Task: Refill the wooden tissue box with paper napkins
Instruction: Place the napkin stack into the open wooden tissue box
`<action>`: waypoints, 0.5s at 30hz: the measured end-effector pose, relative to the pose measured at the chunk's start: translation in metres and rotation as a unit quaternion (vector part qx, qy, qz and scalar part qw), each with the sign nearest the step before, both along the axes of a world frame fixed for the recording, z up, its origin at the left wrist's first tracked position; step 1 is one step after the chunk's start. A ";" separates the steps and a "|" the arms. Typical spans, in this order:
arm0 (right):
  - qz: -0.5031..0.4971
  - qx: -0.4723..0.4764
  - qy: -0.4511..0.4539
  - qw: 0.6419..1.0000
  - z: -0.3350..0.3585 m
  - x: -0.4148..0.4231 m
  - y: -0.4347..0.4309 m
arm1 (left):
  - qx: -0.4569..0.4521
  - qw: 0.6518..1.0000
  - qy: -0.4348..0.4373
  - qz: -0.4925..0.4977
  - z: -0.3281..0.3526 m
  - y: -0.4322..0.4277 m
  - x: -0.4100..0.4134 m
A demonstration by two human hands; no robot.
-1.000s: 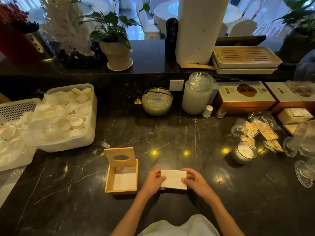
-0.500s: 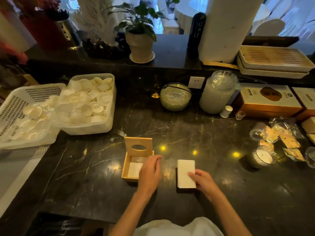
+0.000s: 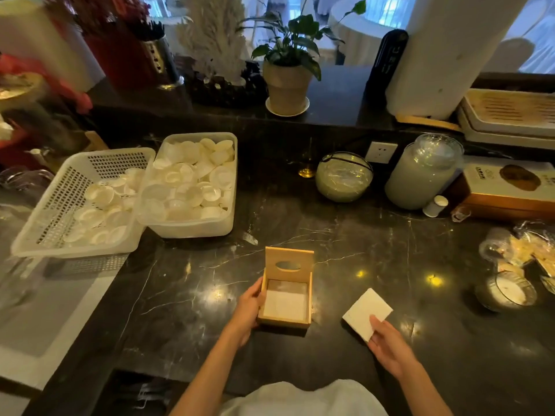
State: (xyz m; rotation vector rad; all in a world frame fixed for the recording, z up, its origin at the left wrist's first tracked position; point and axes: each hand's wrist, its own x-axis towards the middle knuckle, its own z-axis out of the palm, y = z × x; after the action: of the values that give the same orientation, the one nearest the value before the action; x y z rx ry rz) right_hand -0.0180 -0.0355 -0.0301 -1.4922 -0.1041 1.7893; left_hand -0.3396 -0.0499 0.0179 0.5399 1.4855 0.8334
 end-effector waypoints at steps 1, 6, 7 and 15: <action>0.000 0.011 -0.005 1.000 0.008 -0.006 0.001 | -0.018 1.000 -0.023 -0.006 -0.001 0.003 -0.006; 0.213 0.182 -0.151 0.948 0.082 -0.065 0.024 | -0.068 0.994 -0.050 -0.072 0.001 0.020 -0.028; 0.291 0.227 -0.212 0.905 0.097 -0.082 0.031 | -0.075 0.993 -0.053 -0.077 0.000 0.022 -0.032; 0.643 0.281 -0.521 0.485 0.114 -0.181 0.062 | -0.081 0.991 -0.059 -0.084 -0.005 0.027 -0.041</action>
State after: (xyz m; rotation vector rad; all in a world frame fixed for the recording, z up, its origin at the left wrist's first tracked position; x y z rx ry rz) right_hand -0.1986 0.0264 0.0836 -1.7548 -2.7290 0.9453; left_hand -0.3806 -0.0231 0.0130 0.4798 1.3655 0.5968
